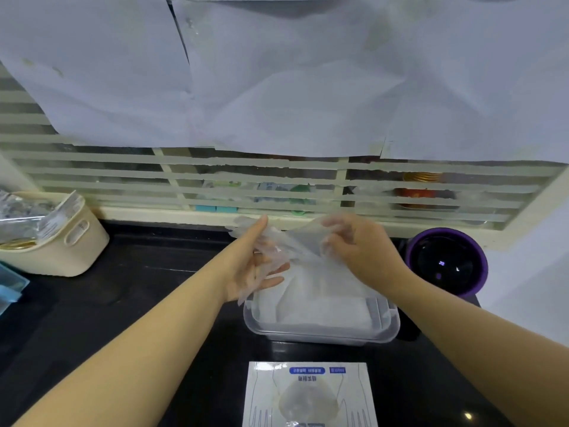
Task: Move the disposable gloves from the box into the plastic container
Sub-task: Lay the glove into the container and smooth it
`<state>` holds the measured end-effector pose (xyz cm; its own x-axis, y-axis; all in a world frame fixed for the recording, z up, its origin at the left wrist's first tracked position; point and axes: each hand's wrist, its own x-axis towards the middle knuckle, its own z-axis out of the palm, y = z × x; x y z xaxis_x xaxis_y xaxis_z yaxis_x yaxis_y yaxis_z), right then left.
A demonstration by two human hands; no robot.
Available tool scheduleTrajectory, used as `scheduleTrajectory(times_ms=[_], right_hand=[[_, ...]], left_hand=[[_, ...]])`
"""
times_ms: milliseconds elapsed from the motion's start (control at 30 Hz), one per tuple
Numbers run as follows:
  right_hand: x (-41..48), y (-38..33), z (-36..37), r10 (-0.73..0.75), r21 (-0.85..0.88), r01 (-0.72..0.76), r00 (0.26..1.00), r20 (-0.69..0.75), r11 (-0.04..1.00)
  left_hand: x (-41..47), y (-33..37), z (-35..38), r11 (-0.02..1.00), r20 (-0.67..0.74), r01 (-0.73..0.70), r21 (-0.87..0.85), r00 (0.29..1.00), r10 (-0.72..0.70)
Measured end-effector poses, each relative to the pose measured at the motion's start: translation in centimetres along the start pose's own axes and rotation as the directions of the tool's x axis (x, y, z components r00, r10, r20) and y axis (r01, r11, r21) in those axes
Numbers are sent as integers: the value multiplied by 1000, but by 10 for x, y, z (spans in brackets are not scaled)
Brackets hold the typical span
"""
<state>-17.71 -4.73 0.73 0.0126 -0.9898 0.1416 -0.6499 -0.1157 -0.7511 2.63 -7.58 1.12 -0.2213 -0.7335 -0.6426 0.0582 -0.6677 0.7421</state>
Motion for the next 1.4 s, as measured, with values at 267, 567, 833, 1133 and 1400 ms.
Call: scheduleTrajectory(times_ms=[267,567,833,1133,1400], right_hand=[[2,40,10,338,98,-353,930,144,931],[-1,53,23,396,99,-399,917,55,911],[-17,49,34,-236,-470,184,970,-52,863],[-2,68,57,182,-517,72,887,424,853],[9,64,58,197,-734,333,823,533,592]], left_hand=[[-2,-8,-13,333,-34,-535,777,493,869],[47,-40,29,-256,526,-483,838,840,137],[71,-58,33,-247,393,-377,893,920,16],[89,-74,30,27,307,-306,952,951,-47],[85,-66,30,69,334,-329,942,940,-71]])
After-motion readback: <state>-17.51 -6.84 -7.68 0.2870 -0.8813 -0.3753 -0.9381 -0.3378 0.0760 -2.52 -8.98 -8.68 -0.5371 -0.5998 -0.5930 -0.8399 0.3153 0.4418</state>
